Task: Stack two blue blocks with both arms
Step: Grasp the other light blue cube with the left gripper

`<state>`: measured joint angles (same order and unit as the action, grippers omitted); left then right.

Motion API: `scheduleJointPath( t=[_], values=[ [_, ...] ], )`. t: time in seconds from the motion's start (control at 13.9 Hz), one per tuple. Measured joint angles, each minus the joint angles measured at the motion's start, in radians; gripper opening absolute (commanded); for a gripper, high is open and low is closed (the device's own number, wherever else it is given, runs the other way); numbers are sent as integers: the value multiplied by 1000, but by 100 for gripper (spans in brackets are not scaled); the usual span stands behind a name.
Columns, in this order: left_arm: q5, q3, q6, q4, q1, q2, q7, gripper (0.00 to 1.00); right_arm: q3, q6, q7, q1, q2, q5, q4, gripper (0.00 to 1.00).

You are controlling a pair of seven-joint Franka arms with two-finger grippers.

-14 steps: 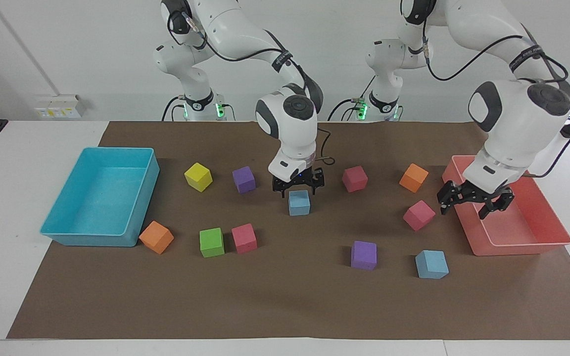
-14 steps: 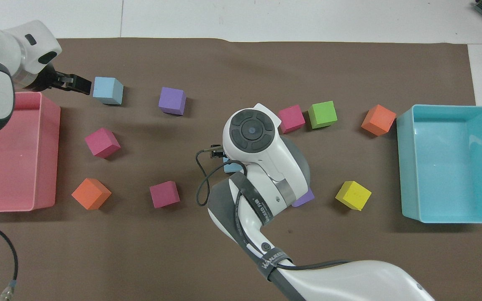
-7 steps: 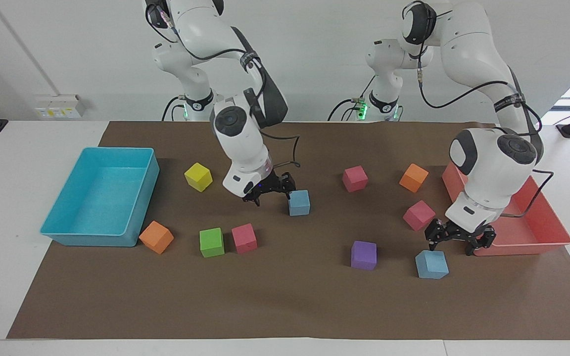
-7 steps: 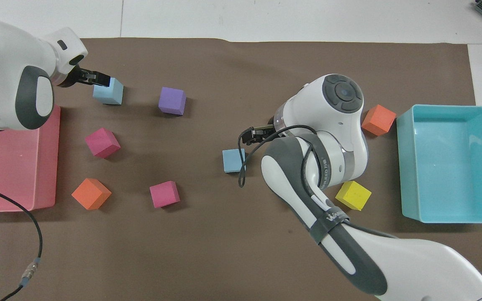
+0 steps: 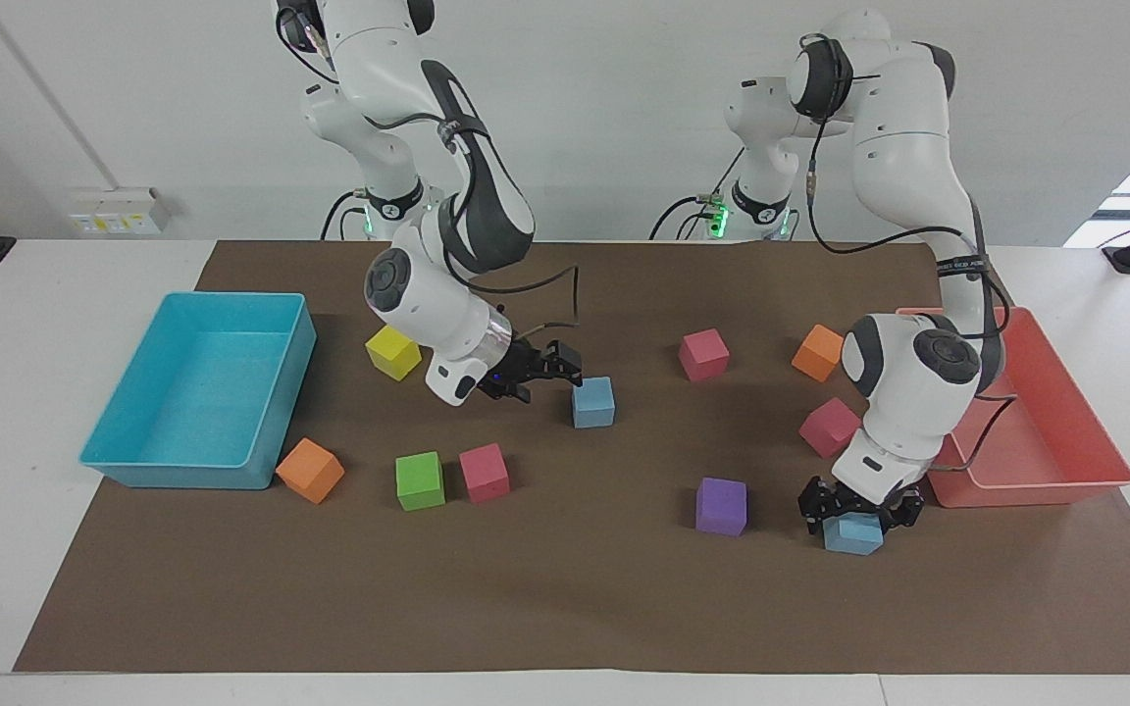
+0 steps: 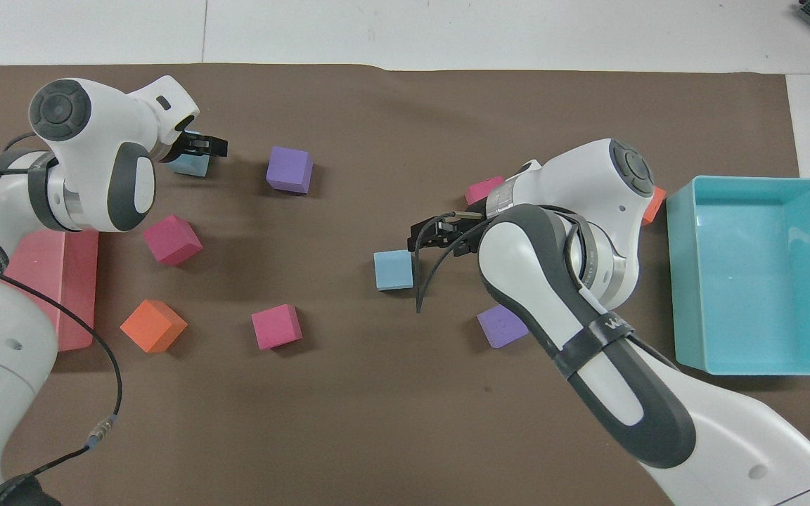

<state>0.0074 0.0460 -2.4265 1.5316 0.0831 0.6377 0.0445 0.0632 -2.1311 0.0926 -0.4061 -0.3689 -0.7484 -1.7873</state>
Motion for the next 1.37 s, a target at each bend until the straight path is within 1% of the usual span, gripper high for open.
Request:
scheduleJointPath(
  t=[0.07,0.14,0.22,0.29,0.43,0.5,0.72,0.79,0.86,0.93,1.01,1.08,1.22,1.37],
  values=[
    [0,-4,0,0,-1,-1,0,100,0,0,39,14,0,-30,-13,55],
    [0,-7,0,0,-1,-1,0,100,0,0,74,28,0,-63,-26,42],
    [0,-9,0,0,-2,-1,0,100,0,0,102,39,0,-92,-36,26],
    [0,-11,0,1,-2,-1,-1,100,0,0,120,45,0,-111,-45,0],
    [0,-12,1,3,-11,-1,-1,100,0,-2,123,47,-3,-137,-54,0],
    [0,-12,1,4,-13,-1,-1,97,-1,-4,123,47,-7,-150,-55,0],
    [0,-12,1,5,-14,-1,-2,39,0,-11,123,51,-25,-177,-58,0],
    [0,-12,1,5,-14,-1,-2,25,0,-11,123,56,-35,-183,-60,0],
    [0,-12,1,5,-14,-1,-2,17,0,-11,124,60,-47,-191,-61,0],
    [0,-11,1,5,-14,-3,-2,16,0,-16,124,60,-60,-201,-61,0],
    [0,-10,1,4,-13,-8,-2,9,-3,-30,124,58,-70,-212,-61,0],
    [0,-9,2,4,-11,-16,-2,7,-6,-38,124,57,-75,-214,-61,0],
    [0,-4,34,3,-6,-51,-14,8,-7,-40,124,57,-82,-228,-62,0],
    [0,-2,104,3,17,-108,-58,9,-7,-41,125,56,-92,-289,-63,0]
  ],
)
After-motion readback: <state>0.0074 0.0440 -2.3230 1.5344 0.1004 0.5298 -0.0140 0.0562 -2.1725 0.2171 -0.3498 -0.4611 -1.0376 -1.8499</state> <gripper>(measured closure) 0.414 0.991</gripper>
